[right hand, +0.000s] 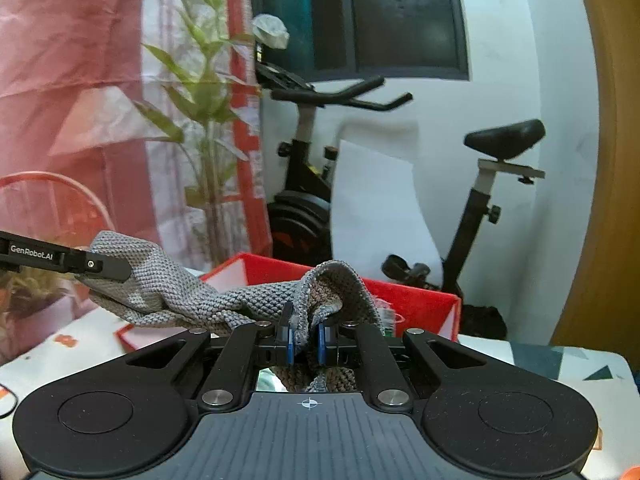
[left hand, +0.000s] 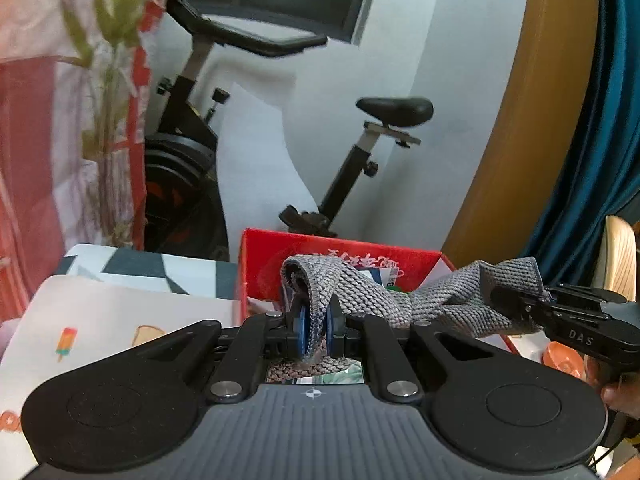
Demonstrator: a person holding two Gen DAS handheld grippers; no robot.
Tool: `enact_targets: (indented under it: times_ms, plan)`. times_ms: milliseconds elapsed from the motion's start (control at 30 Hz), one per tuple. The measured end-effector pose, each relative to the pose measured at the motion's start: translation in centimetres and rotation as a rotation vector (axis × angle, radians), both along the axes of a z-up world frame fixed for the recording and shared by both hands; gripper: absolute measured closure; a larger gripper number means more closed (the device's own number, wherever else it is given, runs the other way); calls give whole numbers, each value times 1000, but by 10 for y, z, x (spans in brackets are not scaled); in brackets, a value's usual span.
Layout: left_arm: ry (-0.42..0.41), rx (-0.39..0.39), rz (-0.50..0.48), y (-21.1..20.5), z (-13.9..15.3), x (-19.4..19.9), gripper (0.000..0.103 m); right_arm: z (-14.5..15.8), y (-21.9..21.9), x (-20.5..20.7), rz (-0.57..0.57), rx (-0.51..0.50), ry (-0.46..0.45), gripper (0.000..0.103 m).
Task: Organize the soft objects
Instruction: 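Carry the grey cloth over the red box and lower it inside, then open both grippers to release the grey cloth in the box, then move both grippers down to the black glove on the mat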
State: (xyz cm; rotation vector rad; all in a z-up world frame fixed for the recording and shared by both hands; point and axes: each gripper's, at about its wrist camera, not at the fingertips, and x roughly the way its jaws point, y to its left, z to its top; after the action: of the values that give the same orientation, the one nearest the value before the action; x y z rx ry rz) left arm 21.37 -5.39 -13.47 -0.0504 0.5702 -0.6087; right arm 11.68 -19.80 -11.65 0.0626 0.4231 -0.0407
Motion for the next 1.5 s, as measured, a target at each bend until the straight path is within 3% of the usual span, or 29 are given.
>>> enact_targets:
  times_ms: [433, 867, 967, 1100, 1300, 1500]
  plan:
    - [194, 195, -100, -43, -44, 46, 93, -47, -15, 37, 12, 69, 267, 93]
    - [235, 286, -123, -65, -58, 60, 92, -70, -18, 71, 3, 122, 436, 92]
    - [204, 291, -117, -65, -54, 60, 89, -69, -23, 70, -19, 135, 434, 90]
    - [111, 305, -113, -65, -39, 54, 60, -62, -26, 65, -42, 106, 419, 80]
    - [15, 260, -46, -54, -9, 47, 57, -39, -31, 52, -93, 16, 331, 78]
    - [-28, 175, 16, -27, 8, 20, 57, -14, -27, 19, -50, 11, 193, 78]
